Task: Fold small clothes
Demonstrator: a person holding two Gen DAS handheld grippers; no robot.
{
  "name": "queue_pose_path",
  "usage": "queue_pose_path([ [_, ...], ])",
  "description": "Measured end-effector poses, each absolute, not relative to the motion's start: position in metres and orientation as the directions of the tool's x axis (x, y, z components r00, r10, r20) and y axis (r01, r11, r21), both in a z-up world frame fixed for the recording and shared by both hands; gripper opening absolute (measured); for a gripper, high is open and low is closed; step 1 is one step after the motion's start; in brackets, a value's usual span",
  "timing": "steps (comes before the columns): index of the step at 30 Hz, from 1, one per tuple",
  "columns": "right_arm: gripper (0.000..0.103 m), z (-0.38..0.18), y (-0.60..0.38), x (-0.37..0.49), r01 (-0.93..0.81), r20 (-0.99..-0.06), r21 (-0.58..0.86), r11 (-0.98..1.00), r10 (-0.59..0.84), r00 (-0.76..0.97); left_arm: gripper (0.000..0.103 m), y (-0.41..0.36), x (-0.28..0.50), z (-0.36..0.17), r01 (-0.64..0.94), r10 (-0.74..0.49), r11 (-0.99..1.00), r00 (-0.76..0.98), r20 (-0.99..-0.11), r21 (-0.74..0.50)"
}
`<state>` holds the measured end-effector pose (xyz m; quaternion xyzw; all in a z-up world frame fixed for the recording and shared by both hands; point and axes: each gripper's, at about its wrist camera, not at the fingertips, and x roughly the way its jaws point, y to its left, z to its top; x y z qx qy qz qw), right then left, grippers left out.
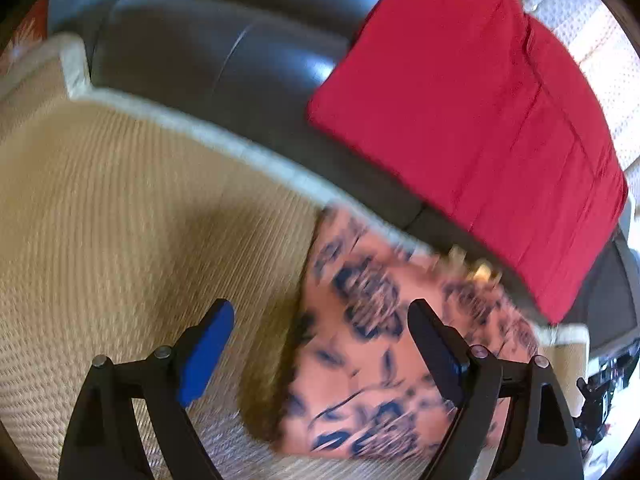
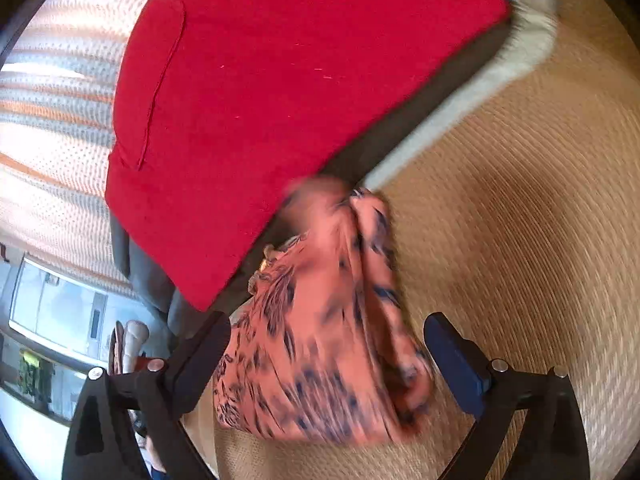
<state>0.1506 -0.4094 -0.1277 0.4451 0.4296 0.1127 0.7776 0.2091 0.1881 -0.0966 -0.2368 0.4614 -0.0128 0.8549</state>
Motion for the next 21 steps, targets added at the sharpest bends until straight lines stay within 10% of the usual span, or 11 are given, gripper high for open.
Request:
queue_pose_path([
  [9,0.094,-0.148,-0.351,0.150,0.103,-0.717,0.611,0.785,0.495,0.491,0.089,0.131,0.214,-0.142,-0.039,-0.278,0.944,0.437,-0.855,-0.327],
  [13,0.020,-0.149,-0.308,0.166,0.054,-0.812,0.497,0.866,0.443,0.380,0.024,0.100,0.221,-0.139,0.047,-0.172,0.985,0.400,-0.900,-0.168],
  [21,0.017,-0.148,-0.322,0.075,0.062,-0.792,0.551,0.832,0.499,0.351,0.022,0.107,0.110,-0.125,0.123,-0.214,0.976,0.436,-0.874,-0.177],
])
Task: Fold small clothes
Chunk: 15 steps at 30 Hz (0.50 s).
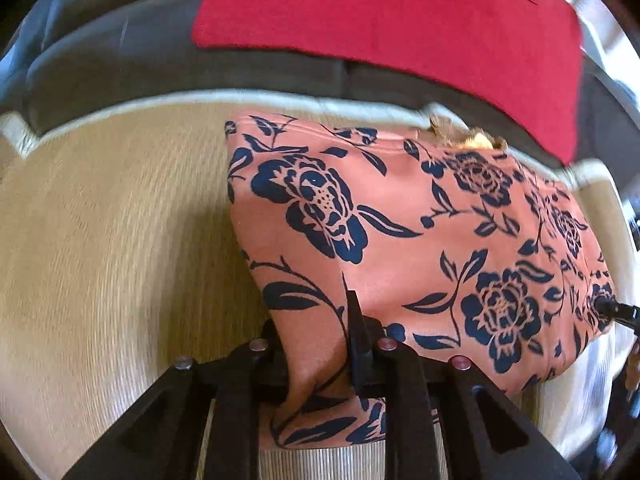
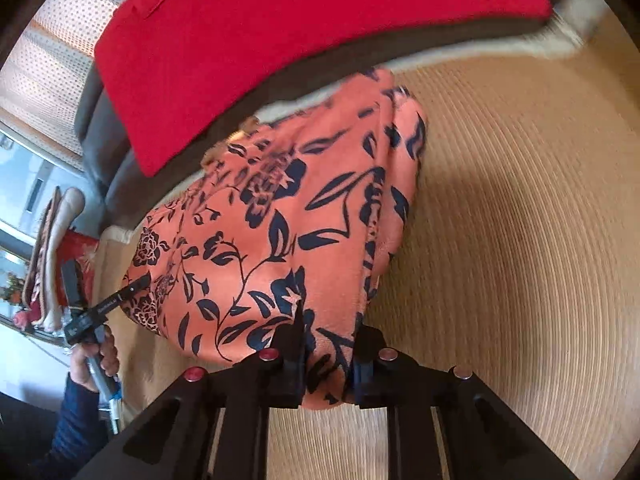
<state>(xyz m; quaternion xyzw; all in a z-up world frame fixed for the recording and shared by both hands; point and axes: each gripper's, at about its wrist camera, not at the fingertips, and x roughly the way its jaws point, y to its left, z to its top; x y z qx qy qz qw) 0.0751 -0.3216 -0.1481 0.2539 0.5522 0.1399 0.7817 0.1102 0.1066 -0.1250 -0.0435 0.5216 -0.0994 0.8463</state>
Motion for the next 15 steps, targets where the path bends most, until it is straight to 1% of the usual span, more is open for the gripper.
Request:
queue_pose_path([
  [1,0.018,-0.154,-0.325,0.056,0.071,-0.788,0.564,0.823,0.511,0.345,0.026,0.110,0.084,-0.130,0.133,-0.226,0.973,0.432,-0.873,-0.187],
  [2,0.027,-0.157,-0.331,0.033,0.084,-0.777,0.584,0.807,0.526,0.346,0.031,0.113,0.069,-0.133,0.132,-0.229,0.973,0.432,-0.873,-0.190],
  [3,0.033,-0.162,-0.337,0.015,0.099,-0.764,0.604,0.791,0.540,0.354,0.039,0.120,0.056,-0.134,0.125,-0.233,0.972,0.438,-0.869,-0.198],
  [4,0.052,-0.164,-0.343,0.005,0.106,-0.761,0.609,0.786,0.541,0.358,0.048,0.127,0.048,-0.134,0.110,-0.231,0.973,0.446,-0.865,-0.203],
  [5,0.068,-0.163,-0.349,-0.002,0.111,-0.762,0.603,0.790,0.530,0.373,0.050,0.138,0.044,-0.129,0.082,-0.224,0.974,0.466,-0.856,-0.211],
  [6,0.072,-0.154,-0.358,-0.007,0.117,-0.762,0.584,0.803,0.494,0.417,0.053,0.143,0.046,-0.121,0.065,-0.225,0.973,0.484,-0.846,-0.222],
  [7,0.072,-0.147,-0.365,-0.008,0.122,-0.762,0.568,0.814,0.464,0.453,0.059,0.151,0.049,-0.114,0.050,-0.229,0.970,0.506,-0.831,-0.237],
  [9,0.073,-0.125,-0.379,0.004,0.116,-0.727,0.576,0.809,0.442,0.525,0.065,0.154,0.065,-0.107,0.025,-0.222,0.968,0.541,-0.811,-0.249],
  [10,0.073,-0.116,-0.381,0.012,0.104,-0.713,0.584,0.805,0.448,0.540,0.065,0.157,0.072,-0.104,0.019,-0.227,0.965,0.552,-0.803,-0.261],
  [12,0.072,-0.105,-0.379,0.038,0.073,-0.707,0.571,0.817,0.446,0.549,0.065,0.162,0.094,-0.104,0.012,-0.276,0.947,0.544,-0.793,-0.322],
  [15,0.072,-0.114,-0.370,0.076,0.071,-0.750,0.507,0.859,0.400,0.527,0.065,0.160,0.113,-0.109,0.009,-0.301,0.937,0.533,-0.791,-0.350],
])
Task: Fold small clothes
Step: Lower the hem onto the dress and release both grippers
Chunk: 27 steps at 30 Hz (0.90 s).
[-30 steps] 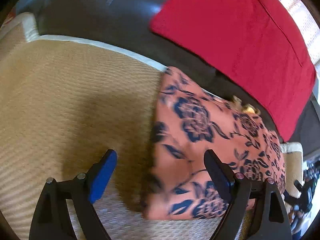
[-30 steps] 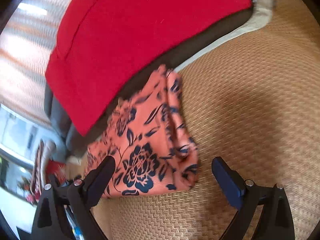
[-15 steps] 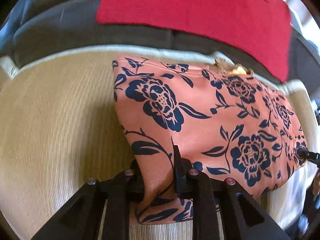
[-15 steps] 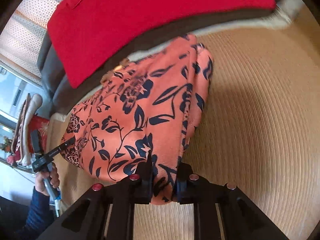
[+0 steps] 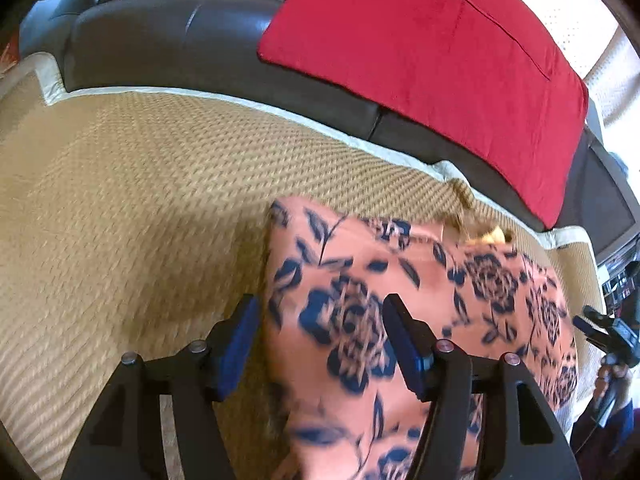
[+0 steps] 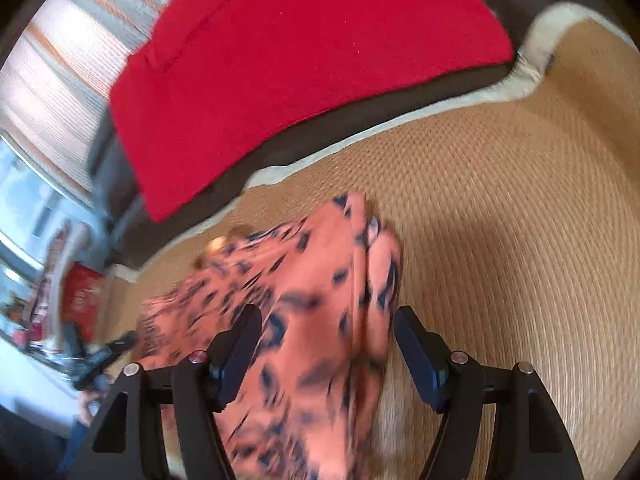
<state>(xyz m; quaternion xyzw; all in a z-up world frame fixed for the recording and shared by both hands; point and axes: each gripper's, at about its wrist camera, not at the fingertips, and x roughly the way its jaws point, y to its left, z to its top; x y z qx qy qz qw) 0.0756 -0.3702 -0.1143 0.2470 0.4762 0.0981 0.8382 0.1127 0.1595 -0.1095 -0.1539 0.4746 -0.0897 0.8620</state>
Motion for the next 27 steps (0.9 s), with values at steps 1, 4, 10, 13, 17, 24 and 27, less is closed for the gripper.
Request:
queue_pose_path([
  [1,0.072,-0.122,-0.364,0.091,0.076,-0.764,0.497,0.865,0.394,0.512,0.065,0.158,0.114,-0.107,0.013,-0.306,0.936,0.528,-0.793,-0.352],
  [4,0.072,-0.135,-0.362,0.110,0.096,-0.795,0.472,0.876,0.377,0.475,0.065,0.148,0.136,-0.113,0.002,-0.289,0.942,0.515,-0.807,-0.336],
  [10,0.027,-0.142,-0.353,0.131,0.071,-0.835,0.404,0.912,0.336,0.436,0.052,0.133,0.164,-0.127,0.014,-0.268,0.954,0.490,-0.830,-0.300],
  [13,0.017,-0.137,-0.350,0.130,0.052,-0.848,0.380,0.924,0.325,0.418,0.017,0.131,0.169,-0.127,0.001,-0.239,0.962,0.491,-0.838,-0.273],
  [17,0.009,-0.115,-0.343,0.125,0.017,-0.830,0.370,0.929,0.322,0.456,0.005,0.122,0.158,-0.099,0.077,-0.217,0.975,0.561,-0.799,-0.210],
  [24,0.007,-0.060,-0.352,0.101,0.019,-0.755,0.335,0.942,0.257,0.603,0.004,0.102,0.154,-0.040,0.189,-0.245,0.969,0.699,-0.671,-0.157],
  [27,0.007,-0.083,-0.364,0.111,0.074,-0.771,0.353,0.933,0.245,0.588,0.004,0.100,0.179,-0.073,0.128,-0.152,0.988,0.659,-0.737,-0.090],
])
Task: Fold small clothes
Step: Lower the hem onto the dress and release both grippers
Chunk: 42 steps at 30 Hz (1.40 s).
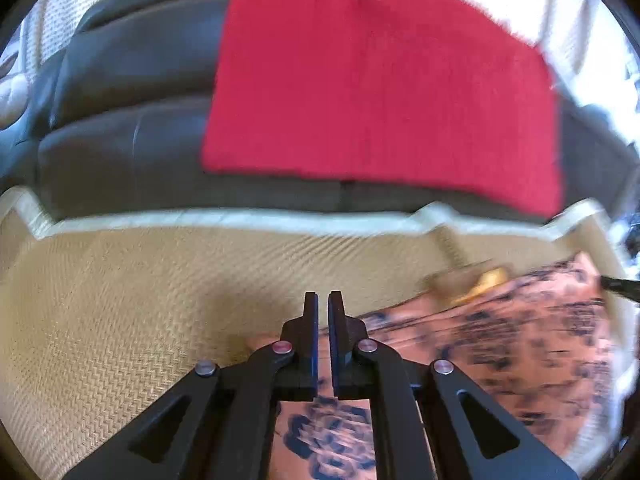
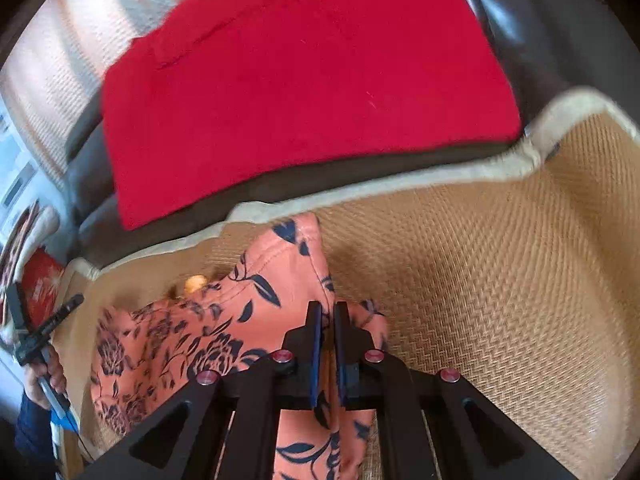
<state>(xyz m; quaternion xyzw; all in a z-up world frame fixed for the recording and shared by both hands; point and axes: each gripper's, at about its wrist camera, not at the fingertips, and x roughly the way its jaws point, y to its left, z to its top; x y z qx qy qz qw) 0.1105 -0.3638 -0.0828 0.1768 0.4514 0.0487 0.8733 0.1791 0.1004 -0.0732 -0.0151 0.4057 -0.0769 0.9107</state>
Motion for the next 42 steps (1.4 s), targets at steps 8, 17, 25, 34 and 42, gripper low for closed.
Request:
queue_pose_path([
  [8,0.073,-0.114,-0.370,0.098,0.136,-0.800,0.371,0.919,0.242,0.549,0.075,0.139,0.156,-0.094,0.030,-0.132,0.989,0.629,-0.766,-0.145],
  [17,0.086,-0.116,-0.359,0.128,0.108,-0.796,0.396,0.912,0.282,0.536,0.073,0.149,0.168,-0.108,0.020,-0.202,0.973,0.561,-0.803,-0.231],
  [25,0.006,-0.130,-0.339,0.148,0.046,-0.858,0.298,0.953,0.247,0.450,0.005,0.116,0.195,-0.114,0.084,-0.172,0.985,0.527,-0.832,-0.150],
  [34,0.005,-0.092,-0.350,0.137,0.097,-0.815,0.218,0.971,0.127,0.565,0.007,0.100,0.193,-0.091,0.138,-0.149,0.987,0.625,-0.767,-0.080],
  [42,0.034,-0.110,-0.372,0.117,0.217,-0.802,0.388,0.896,0.213,0.558,0.063,0.125,0.163,-0.088,0.015,-0.060,0.998,0.616,-0.785,-0.064],
])
